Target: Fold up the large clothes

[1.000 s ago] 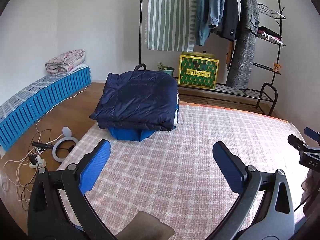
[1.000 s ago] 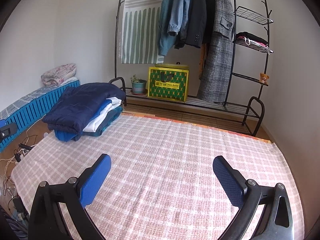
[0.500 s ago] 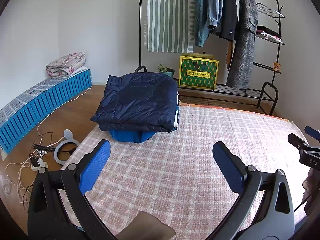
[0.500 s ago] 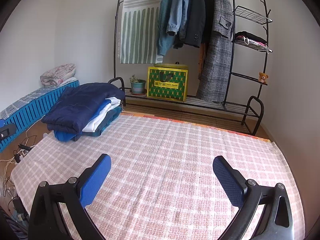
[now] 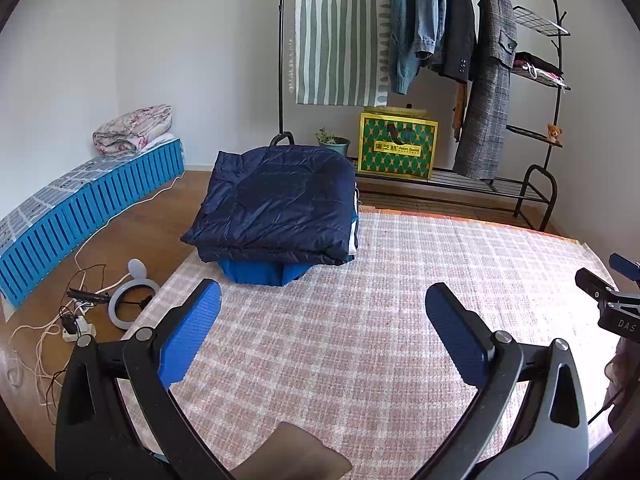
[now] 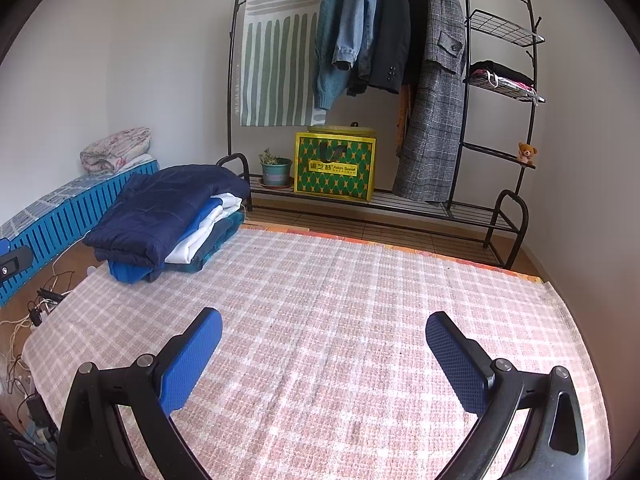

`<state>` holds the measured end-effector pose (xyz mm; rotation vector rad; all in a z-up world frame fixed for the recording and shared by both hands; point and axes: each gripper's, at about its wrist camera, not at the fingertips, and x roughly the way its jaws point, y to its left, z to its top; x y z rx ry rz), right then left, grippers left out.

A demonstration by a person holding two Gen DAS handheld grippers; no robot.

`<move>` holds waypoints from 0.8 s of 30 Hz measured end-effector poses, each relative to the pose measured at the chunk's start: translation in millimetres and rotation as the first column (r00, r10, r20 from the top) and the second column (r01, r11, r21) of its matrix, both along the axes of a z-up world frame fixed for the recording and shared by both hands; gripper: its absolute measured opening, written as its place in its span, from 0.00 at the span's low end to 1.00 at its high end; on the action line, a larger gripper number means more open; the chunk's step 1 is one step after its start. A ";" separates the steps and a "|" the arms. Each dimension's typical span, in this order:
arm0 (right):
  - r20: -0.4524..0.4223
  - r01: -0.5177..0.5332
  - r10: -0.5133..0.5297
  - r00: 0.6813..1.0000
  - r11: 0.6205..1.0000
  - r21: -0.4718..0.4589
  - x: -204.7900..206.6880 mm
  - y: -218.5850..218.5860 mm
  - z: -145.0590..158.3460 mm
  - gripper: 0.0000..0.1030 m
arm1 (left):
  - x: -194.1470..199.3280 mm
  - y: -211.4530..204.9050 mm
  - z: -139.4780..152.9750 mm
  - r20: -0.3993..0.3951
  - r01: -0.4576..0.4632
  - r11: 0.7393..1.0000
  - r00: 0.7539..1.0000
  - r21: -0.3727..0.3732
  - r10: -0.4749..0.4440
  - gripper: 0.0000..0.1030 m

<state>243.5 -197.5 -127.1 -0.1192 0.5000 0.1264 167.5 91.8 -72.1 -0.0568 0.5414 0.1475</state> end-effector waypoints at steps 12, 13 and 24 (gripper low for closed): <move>-0.014 -0.001 0.001 1.000 1.000 -0.007 0.8 4.8 -4.6 1.00 | 0.9 1.2 0.8 -0.006 0.003 1.000 1.000 -0.004 -0.003 1.00; -0.016 -0.001 0.001 1.000 1.000 -0.008 0.9 5.0 -5.1 1.00 | 0.9 1.6 0.0 -0.010 0.004 1.000 1.000 -0.007 -0.004 1.00; -0.024 0.000 -0.001 1.000 1.000 -0.009 0.5 6.8 -5.6 1.00 | 0.8 1.7 -4.3 -0.007 -0.009 1.000 1.000 0.002 0.009 1.00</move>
